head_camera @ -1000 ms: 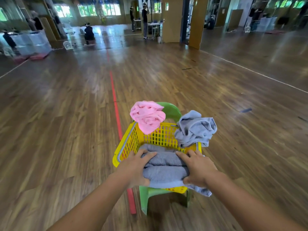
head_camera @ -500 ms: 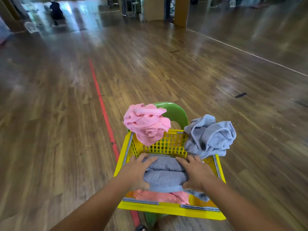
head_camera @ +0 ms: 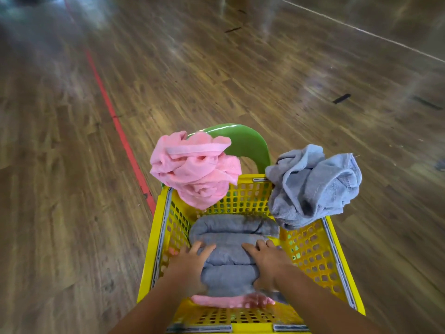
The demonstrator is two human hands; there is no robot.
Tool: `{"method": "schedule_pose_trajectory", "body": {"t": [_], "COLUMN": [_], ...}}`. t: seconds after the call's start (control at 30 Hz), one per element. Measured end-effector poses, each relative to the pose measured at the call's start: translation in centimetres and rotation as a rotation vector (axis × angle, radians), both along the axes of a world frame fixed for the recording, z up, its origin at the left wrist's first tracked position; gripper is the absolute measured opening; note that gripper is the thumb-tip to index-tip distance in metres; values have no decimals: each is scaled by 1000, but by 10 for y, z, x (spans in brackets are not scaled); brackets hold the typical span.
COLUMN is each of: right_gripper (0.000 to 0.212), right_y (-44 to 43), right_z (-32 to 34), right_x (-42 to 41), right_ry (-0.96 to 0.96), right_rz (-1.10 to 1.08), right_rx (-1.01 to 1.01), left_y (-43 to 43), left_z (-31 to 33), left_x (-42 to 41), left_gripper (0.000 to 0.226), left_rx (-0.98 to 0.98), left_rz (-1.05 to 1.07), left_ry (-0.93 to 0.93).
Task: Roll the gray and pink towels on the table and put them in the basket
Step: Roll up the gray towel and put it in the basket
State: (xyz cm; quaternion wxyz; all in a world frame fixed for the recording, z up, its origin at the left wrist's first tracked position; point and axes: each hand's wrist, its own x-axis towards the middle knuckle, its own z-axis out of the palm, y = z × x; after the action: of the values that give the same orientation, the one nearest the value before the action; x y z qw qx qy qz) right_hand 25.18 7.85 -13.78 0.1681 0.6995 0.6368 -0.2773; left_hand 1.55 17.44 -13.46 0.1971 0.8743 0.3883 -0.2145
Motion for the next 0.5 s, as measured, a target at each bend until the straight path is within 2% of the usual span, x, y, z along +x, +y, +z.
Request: {"method": "schedule_pose_trajectory", "body": {"t": [0.13,0.3,0.37,0.5], "right_gripper": [107,112,113,96], "right_y": [5,3,2,-5], "right_z": [-31,-46,-42,-12], "right_x": [-3,-7,-7,-4], "right_ry": [31,34,29,27], "right_rz": [-8,0,-11,-48], "right_rx": [-45,-73,-70,-24], "left_y": [-1,-6,-8,-8], "left_z": [-28,-45,-42,-21], "left_x": [0,-2,-1,4], "left_gripper": [98,114,112,103], "left_rx": [8,51,58,24], "left_rz": [-5,-55,-69,-41], "left_ry": [43,132,112,42]}}
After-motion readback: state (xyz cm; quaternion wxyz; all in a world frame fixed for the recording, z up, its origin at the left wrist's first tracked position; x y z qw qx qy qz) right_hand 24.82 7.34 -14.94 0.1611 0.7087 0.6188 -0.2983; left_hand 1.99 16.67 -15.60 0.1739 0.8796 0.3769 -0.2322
